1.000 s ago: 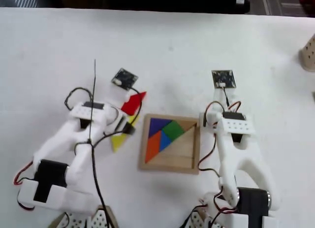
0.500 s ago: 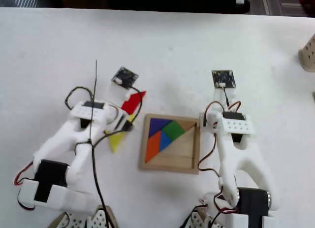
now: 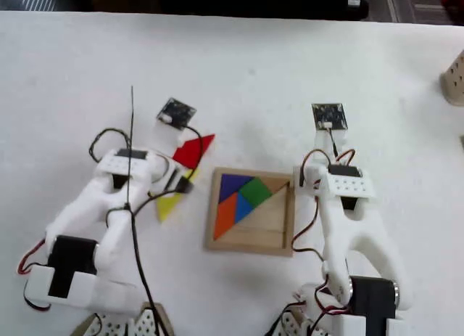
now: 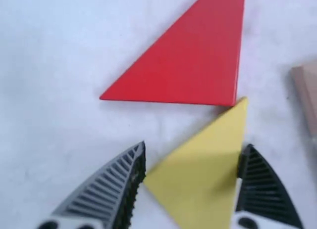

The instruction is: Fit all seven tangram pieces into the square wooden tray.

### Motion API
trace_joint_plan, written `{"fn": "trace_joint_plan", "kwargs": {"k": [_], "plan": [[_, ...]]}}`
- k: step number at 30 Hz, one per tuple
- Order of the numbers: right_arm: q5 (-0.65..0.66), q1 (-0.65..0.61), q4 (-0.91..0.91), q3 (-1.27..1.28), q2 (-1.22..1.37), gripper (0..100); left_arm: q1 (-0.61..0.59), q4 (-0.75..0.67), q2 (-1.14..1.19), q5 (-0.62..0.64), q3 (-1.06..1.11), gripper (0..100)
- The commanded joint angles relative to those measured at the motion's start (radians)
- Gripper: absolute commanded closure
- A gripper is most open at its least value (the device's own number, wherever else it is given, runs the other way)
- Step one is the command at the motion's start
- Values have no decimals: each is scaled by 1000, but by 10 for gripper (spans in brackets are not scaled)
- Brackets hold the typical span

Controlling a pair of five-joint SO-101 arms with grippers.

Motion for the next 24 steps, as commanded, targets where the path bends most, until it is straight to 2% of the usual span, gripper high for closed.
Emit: {"fn": "trace_joint_plan", "kwargs": {"k": [1,4,9,15,24], "plan": [[20,-8,-16,-28,-2,952,-18,35,-16,14,-3,714],[20,-8,-16,-28,-2,952,-39,32,-18,14,-6,706],[20,-8,-16,-28,-1,953,-61,35,-18,14,-6,609],[20,-8,-16,-28,-1,952,-54,35,-16,12,-6,656],[20,-8,-16,-28,-1,952,-39,84,-16,12,-6,660]]}}
